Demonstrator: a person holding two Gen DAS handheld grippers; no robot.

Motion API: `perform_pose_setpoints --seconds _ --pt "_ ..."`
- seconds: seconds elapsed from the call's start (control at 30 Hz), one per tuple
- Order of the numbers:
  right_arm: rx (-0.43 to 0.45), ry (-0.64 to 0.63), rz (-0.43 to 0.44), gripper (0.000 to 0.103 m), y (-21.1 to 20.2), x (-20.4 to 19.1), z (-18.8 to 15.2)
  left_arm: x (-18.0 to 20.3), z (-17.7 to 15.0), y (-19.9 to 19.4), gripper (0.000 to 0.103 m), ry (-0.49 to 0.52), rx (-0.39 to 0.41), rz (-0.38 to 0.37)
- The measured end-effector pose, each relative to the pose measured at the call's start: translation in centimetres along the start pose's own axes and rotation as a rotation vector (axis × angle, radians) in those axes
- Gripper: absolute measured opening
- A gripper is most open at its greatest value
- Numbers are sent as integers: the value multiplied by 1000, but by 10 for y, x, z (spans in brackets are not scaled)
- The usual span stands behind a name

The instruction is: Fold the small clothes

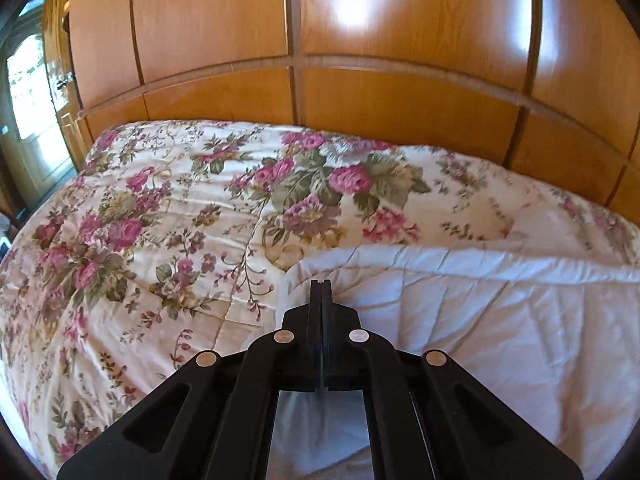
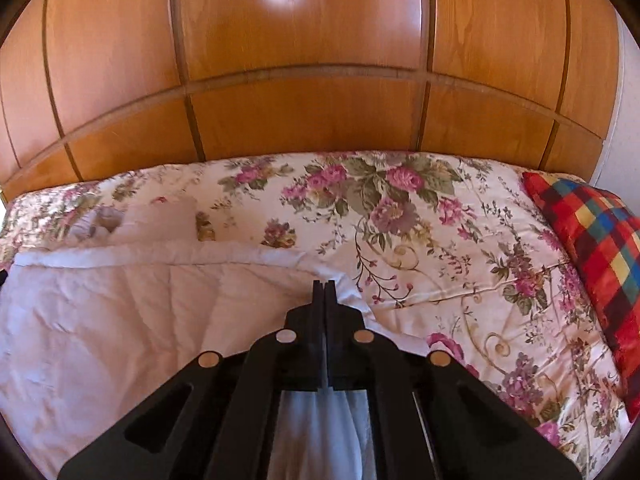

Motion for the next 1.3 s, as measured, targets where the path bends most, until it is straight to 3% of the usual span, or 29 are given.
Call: perform_pose_setpoints --seconds 0.33,0.53,0.57,0.6,0.67,0.83,0.93,1.03,1.3 --pt "-59 68 -23 0 38 16 -13 1 -15 43 0 -9 -91 -14" --pt "-60 60 -18 3 25 15 -6 1 -8 26 0 7 -94 -40" --pt "-44 65 -16 12 15 16 -3 0 -6 19 0 11 -87 -46" --pt "-24 69 -17 34 7 15 0 -1 -4 8 0 12 -71 -52" --pt "42 71 45 65 -21 10 7 -1 2 -13 2 9 -45 -66" --pt "130 -55 137 64 -66 -34 12 22 22 -66 41 25 91 -132" --pt "101 -95 199 64 -62 -67 8 55 29 -72 44 93 97 -152" --pt "53 -130 226 64 -38 -92 3 89 28 -60 44 155 38 -149" --pt "-23 -109 206 64 15 -97 -10 120 17 -15 44 188 -34 -117"
Point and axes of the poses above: each gripper's, at about its wrist camera, not at the fingertips, and y roughly the way its jaws point, x to its right, z to its top, the point moved 2 cm from there along y, roughly the way its jaws point, and after that the axes turned 6 degrees about y, right-handed, at the moved point
